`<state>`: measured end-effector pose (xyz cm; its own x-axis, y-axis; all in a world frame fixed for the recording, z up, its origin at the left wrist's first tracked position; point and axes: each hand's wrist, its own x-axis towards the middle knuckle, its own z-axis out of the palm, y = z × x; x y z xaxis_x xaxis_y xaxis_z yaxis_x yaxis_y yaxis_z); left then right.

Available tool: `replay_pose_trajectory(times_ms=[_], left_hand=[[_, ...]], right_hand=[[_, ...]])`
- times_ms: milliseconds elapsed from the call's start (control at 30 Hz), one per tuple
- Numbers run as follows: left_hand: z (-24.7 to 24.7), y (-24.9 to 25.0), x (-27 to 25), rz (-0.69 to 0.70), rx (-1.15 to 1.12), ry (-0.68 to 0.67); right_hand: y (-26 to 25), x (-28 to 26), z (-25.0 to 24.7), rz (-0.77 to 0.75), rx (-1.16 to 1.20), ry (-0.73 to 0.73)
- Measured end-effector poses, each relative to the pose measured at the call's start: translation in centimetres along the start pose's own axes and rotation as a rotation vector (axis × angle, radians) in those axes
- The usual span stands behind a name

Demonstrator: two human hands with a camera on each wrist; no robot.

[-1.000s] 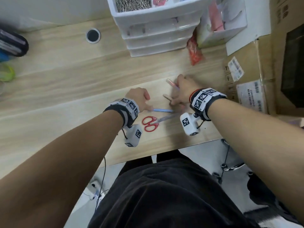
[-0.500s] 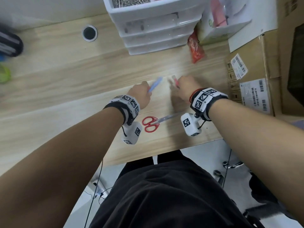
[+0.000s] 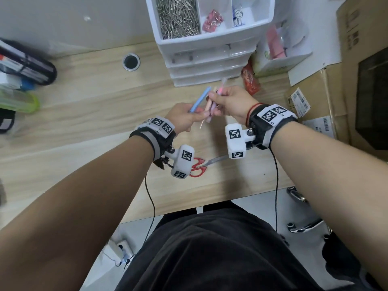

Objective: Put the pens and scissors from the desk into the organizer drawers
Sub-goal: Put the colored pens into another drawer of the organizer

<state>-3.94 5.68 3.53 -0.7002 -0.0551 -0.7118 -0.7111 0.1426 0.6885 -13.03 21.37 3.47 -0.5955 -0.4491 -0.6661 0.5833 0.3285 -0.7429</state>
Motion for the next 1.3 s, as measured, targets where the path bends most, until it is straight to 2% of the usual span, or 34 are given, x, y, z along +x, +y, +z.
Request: replay_pose_trajectory(times_ms=[67,167,267,367,500,600,700,933,1000,1066,1166,1300], left_hand=[[-0.4,0.3,-0.3,-0.047,-0.083,-0.015],[-0.6,1.1,-1.1,-0.116,-0.229,-0.037],[-0.9,1.8,-1.7,-0.145,-0.306,-0.077],[-1.1,2.7,-2.1,-0.149,-0.325,-0.150],[-1.2,3.9,-2.8,-0.121,-0.399,-0.229],[-1.8,4.4,-3.0,-0.123,-0.508,-0.292],[-2.3,4.6,-2.8,-0.131,-0.528,-0.314],[-2.2,4.5,-2.4,-0.205,-0.313,-0.117],[-2.4,4.6,-2.4,-0.194,-0.285,-0.128],[-2.8,5.1,-2.5,-0.180,-0.300,-0.174],[-3.2,6.0,-2.8,-0.204,-0.329,-0.226],[-4.0,5.8,-2.3,-0.162,-0.370,-0.258]], right_hand=[[-0.4,-0.4,-0.3,-0.043,-0.055,0.048],[-1.3,-1.2,-0.8,-0.216,-0.263,0.108],[-2.0,-2.1,-0.6,-0.344,-0.559,0.015],[-2.1,-1.9,0.2,-0.376,-0.802,-0.045],[-3.0,-2.0,1.2,-0.358,-0.887,-0.023],[-3.6,-2.1,1.0,-0.399,-1.002,0.060],[-3.9,-2.2,0.9,-0.420,-0.995,0.097],[-4.5,-1.9,0.7,-0.486,-1.142,0.182],[-4.7,-1.7,0.8,-0.502,-1.180,0.157],[-4.7,-1.5,0.7,-0.497,-1.183,0.063],[-4.7,-1.2,0.9,-0.429,-1.200,-0.028],[-5.0,-1.2,1.0,-0.360,-1.174,0.020]])
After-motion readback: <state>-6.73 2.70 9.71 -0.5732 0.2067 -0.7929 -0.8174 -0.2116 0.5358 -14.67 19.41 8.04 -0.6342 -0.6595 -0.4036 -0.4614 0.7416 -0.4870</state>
